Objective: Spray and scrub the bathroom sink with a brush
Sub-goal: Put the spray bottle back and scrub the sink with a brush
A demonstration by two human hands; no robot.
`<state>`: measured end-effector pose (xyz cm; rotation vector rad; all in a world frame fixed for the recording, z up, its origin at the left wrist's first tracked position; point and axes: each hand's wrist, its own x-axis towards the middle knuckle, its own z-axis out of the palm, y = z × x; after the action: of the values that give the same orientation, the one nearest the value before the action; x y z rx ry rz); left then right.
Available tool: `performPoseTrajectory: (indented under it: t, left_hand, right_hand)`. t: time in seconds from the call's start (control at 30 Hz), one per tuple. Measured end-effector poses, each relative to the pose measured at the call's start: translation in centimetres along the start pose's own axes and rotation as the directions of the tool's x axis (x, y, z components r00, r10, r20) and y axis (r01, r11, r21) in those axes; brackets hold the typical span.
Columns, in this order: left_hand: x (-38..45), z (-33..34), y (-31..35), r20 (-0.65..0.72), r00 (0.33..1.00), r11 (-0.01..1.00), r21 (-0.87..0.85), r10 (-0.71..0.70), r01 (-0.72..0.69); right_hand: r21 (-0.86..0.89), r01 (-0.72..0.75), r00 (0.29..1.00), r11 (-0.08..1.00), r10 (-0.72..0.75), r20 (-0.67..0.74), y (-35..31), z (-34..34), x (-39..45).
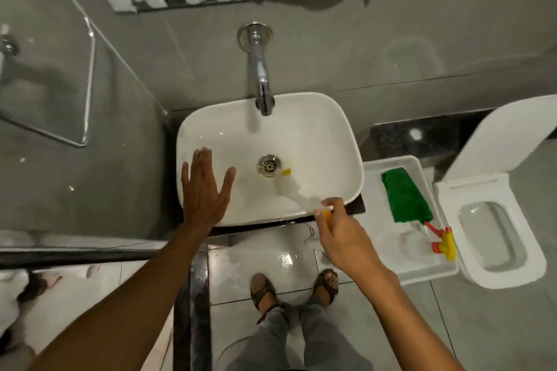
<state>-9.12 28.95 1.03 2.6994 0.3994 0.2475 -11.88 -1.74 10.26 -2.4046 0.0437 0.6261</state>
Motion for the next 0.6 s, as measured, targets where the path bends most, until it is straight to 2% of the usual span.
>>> performPoseTrajectory:
  t: [0.1,0.2,0.27,0.4,0.47,0.6]
  left_hand:
    - [0.2,-0.3,-0.2,-0.014,0.997,0.994,-0.076,-0.074,0.073]
    - [-0.1,-0.4,-0.1,-0.049,0.994,0.984,-0.151,-0.098,0.089]
    - [-0.1,-0.7,-1.1,-0.064,0.989,0.974,-0.193,-0.135,0.120]
    - [0.1,-0.5,-0.5,-0.070,0.986,0.969,-0.207,-0.154,0.137]
    - [0.0,-0.4,-0.4,-0.071,0.984,0.968,-0.204,-0.162,0.145]
    - [0.4,-0.1,-0.8,-0.044,0.985,0.969,-0.189,-0.169,0.158]
  right_hand:
    - [-0.265,-0.029,0.998,0.964,0.041,0.040,-2.1,-0.2,0.4]
    - [-0.403,-0.112,0.982,0.908,0.163,0.093,-4.2,-1.2,1.1]
    - [-0.429,-0.090,0.957,0.899,0.197,0.214,-6.6,-0.9,2.4]
    - [-0.315,-0.002,0.905,0.949,0.136,0.403,-10.2,1.6,4.5]
    - [-0.302,0.029,0.919,0.953,0.094,0.382,-11.4,4.1,5.6]
    - [-0.351,-0.065,0.982,0.934,0.123,0.146,-12.1,5.4,8.8]
